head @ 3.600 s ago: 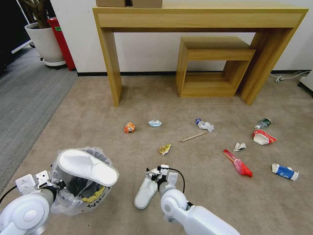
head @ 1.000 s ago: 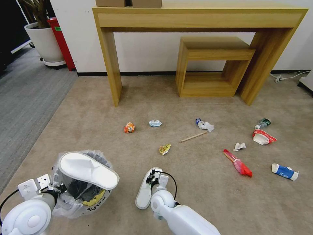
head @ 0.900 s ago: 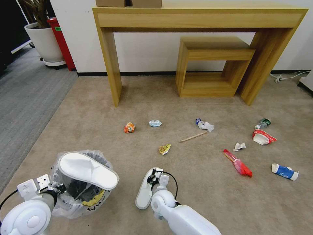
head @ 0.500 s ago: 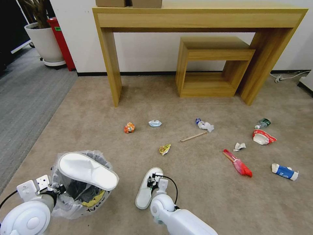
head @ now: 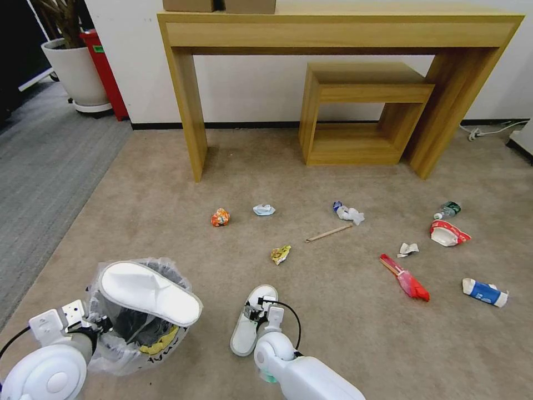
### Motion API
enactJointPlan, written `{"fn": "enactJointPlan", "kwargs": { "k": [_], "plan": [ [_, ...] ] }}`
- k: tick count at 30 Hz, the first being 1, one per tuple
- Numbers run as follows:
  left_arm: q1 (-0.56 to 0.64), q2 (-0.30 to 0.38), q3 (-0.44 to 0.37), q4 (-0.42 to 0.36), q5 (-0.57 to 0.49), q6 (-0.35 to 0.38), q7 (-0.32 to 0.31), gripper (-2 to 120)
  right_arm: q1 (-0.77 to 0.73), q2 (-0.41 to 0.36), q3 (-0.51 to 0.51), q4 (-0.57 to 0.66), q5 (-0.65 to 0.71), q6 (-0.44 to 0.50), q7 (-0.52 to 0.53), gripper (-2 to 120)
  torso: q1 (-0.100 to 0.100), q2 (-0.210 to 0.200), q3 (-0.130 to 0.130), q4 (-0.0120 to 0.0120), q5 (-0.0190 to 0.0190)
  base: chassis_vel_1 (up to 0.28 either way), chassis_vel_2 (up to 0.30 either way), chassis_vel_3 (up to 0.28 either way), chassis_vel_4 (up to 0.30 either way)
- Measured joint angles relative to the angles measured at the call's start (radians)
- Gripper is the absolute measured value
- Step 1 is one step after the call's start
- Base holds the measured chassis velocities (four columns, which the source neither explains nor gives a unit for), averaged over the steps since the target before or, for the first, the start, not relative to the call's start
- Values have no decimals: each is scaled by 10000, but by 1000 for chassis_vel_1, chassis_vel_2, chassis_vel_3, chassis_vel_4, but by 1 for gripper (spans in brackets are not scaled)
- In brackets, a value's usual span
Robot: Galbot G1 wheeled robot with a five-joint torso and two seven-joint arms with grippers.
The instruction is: Pick up the trash bin and place the garbage on the floor into it.
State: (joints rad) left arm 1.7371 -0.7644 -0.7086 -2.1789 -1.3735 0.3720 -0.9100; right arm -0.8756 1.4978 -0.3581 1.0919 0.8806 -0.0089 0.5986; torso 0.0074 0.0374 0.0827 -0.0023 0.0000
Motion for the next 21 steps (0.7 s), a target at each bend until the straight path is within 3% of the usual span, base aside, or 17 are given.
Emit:
{"fn": "enactJointPlan", "kwargs": {
  "k": [21],
  "plan": [
    [67,45,-22,-44,75,-45,86,0,27,573,162,-858,-280,275,-249,97,0,0,0,0,0,0,0,0,0]
  ]
}}
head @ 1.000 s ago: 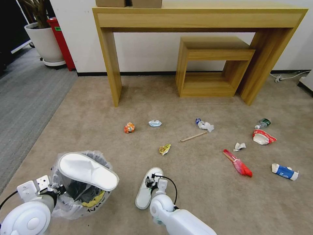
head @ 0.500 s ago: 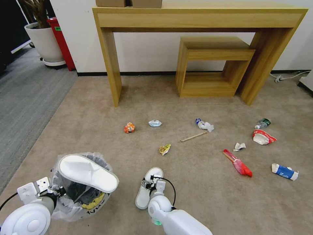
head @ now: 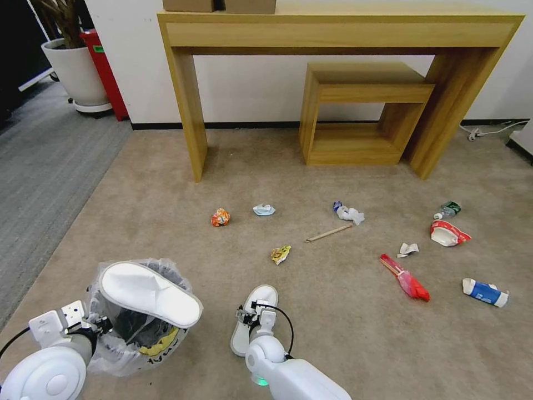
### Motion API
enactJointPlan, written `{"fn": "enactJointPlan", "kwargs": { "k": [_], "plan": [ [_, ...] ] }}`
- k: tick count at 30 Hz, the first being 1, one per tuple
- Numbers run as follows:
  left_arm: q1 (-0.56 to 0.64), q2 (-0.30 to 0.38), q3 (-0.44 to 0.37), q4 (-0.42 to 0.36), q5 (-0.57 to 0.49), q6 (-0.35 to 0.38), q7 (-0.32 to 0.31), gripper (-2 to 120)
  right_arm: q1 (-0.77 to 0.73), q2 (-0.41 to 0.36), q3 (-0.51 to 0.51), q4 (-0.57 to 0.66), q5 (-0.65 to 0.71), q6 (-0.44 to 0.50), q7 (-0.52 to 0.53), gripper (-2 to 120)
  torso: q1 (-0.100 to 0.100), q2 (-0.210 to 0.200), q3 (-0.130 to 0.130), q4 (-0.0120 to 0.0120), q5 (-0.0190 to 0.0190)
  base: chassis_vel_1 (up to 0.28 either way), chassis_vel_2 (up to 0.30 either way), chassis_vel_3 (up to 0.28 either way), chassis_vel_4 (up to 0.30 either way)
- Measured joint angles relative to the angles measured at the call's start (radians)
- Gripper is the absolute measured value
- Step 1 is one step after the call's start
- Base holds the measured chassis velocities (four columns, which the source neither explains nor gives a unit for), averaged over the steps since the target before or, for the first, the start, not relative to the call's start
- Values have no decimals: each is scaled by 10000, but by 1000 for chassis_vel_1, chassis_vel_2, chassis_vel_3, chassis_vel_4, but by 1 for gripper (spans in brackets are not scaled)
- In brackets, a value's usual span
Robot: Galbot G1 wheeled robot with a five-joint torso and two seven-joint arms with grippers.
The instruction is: Pick up the trash bin and place the garbage on the floor into it.
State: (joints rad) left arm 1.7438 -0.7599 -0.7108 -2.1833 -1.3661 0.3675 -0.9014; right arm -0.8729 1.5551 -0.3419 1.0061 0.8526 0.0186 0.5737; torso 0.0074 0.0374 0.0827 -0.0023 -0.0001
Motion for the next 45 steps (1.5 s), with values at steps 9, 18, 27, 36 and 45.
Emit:
{"fn": "enactJointPlan", "kwargs": {
  "k": [9,18,27,36,45],
  "plan": [
    [-29,12,31,5,56,-16,53,0,-35,-138,56,89,-55,41,96,71,0,0,0,0,0,0,0,0,0],
    [-5,122,-11,-57,78,-82,69,0,29,-472,88,780,148,54,356,37,0,0,0,0,2,0,0,0,0],
    [231,93,-124,-175,238,-152,134,0,-28,-680,104,1432,214,107,495,6,0,0,0,0,2,0,0,0,0],
    [305,86,-165,-184,366,-182,217,0,-325,-807,89,1494,-451,238,369,12,0,-1,0,-1,2,0,0,0,0],
    [290,140,-174,-146,334,-194,214,0,-252,-531,129,1244,-354,277,374,43,0,0,0,0,-1,0,0,0,0]
  ]
}}
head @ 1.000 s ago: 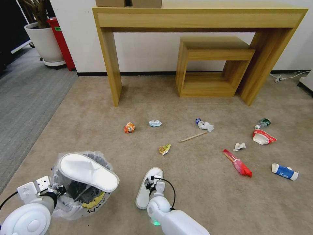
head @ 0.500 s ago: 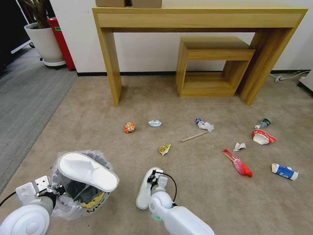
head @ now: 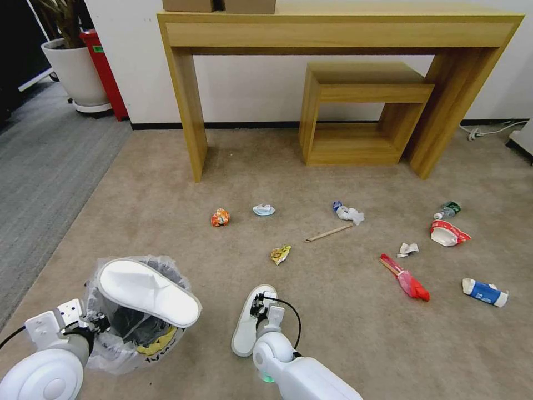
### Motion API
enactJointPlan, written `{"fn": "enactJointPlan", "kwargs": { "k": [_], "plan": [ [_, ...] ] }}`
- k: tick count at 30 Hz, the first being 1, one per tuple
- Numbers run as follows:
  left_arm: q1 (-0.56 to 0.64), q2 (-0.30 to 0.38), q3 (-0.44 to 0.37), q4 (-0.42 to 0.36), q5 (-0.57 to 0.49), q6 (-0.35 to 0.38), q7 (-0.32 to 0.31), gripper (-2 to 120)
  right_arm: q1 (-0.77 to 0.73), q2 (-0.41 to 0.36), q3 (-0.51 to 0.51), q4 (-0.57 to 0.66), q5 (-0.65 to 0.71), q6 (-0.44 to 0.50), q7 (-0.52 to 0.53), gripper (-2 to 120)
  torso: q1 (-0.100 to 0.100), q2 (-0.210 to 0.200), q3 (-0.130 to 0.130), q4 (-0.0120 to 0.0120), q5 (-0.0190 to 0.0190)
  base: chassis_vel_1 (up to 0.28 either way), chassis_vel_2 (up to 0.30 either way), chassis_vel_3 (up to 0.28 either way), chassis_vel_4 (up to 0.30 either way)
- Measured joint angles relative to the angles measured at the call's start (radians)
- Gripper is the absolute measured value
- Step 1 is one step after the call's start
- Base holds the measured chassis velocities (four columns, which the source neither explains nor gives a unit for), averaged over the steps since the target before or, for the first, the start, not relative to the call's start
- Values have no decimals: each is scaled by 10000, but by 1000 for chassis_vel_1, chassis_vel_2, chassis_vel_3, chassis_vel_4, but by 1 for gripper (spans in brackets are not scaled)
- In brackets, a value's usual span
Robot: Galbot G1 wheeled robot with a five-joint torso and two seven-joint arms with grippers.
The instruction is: Pick up the trash bin and place the garbage on the floor into it.
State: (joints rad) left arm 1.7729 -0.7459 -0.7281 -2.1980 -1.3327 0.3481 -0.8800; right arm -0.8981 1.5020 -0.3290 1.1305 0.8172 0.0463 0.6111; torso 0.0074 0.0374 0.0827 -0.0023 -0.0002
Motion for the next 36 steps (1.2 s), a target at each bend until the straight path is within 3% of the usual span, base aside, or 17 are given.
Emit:
{"fn": "enactJointPlan", "kwargs": {
  "k": [1,5,10,15,36],
  "plan": [
    [0,0,0,0,0,0,0,0,0,0,0,0,0,0,0,43,0,0,0,0,0,0,0,0,0],
    [45,10,12,-9,7,0,-3,0,39,310,70,-500,76,-12,69,65,0,0,0,0,0,0,0,0,0],
    [94,17,7,-10,20,0,-4,0,39,486,108,-748,68,-9,0,77,0,0,0,0,-1,0,0,0,0],
    [71,20,30,-42,24,-12,-2,0,54,696,104,-984,-10,-9,-35,97,0,0,0,0,0,0,0,0,0],
    [-22,9,157,174,54,-33,108,0,302,1079,365,-2322,-434,346,-423,100,0,0,-1,2,4,0,0,0,0]
  ]
}}
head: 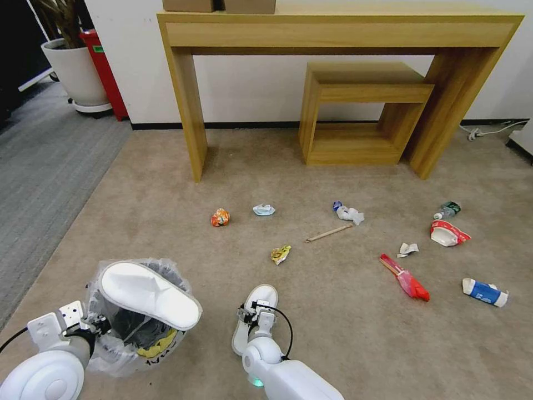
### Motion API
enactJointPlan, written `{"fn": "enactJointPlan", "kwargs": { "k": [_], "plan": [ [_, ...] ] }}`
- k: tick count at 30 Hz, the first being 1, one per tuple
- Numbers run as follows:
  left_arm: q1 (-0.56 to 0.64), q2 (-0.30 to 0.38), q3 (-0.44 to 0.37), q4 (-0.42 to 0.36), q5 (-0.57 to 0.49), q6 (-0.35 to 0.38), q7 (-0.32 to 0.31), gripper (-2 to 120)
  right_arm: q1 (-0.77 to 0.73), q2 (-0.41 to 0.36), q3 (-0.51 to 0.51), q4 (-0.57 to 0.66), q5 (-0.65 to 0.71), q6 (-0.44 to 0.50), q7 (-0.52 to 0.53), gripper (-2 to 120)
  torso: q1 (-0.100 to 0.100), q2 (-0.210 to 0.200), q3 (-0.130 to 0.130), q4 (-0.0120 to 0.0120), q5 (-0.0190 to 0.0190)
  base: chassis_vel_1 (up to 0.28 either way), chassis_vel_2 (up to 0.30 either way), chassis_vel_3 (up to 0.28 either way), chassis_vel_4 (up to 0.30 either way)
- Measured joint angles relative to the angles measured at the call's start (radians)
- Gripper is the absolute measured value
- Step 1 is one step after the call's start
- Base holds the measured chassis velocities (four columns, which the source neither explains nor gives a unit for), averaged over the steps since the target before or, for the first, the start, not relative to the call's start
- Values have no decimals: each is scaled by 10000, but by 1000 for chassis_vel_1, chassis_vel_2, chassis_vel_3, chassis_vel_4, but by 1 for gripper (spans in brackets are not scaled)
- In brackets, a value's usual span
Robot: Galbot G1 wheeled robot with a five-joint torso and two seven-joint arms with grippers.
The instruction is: Pick up the trash bin and place the garbage on the floor into it.
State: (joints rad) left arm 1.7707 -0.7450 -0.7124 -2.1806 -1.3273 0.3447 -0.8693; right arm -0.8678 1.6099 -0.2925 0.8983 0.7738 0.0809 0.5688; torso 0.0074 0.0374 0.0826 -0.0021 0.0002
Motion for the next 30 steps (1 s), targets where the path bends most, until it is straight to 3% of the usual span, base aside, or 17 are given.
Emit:
{"fn": "enactJointPlan", "kwargs": {
  "k": [5,9,28,30],
  "plan": [
    [-28,-2,32,56,30,-21,36,0,3,0,11,-73,40,79,-113,100,0,0,0,0,0,0,0,0,0],
    [-42,-16,72,64,73,-36,56,0,2,-15,9,-9,99,89,-102,92,0,0,0,-4,-4,0,0,0,0],
    [-10,-34,97,-4,282,-150,91,0,-11,-602,-91,948,355,-34,205,19,0,-1,1,0,-1,0,0,0,0],
    [1,-37,98,-22,298,-157,91,0,-9,-623,-89,1015,367,-35,246,17,0,-1,2,0,-1,0,0,0,0]
  ]
}}
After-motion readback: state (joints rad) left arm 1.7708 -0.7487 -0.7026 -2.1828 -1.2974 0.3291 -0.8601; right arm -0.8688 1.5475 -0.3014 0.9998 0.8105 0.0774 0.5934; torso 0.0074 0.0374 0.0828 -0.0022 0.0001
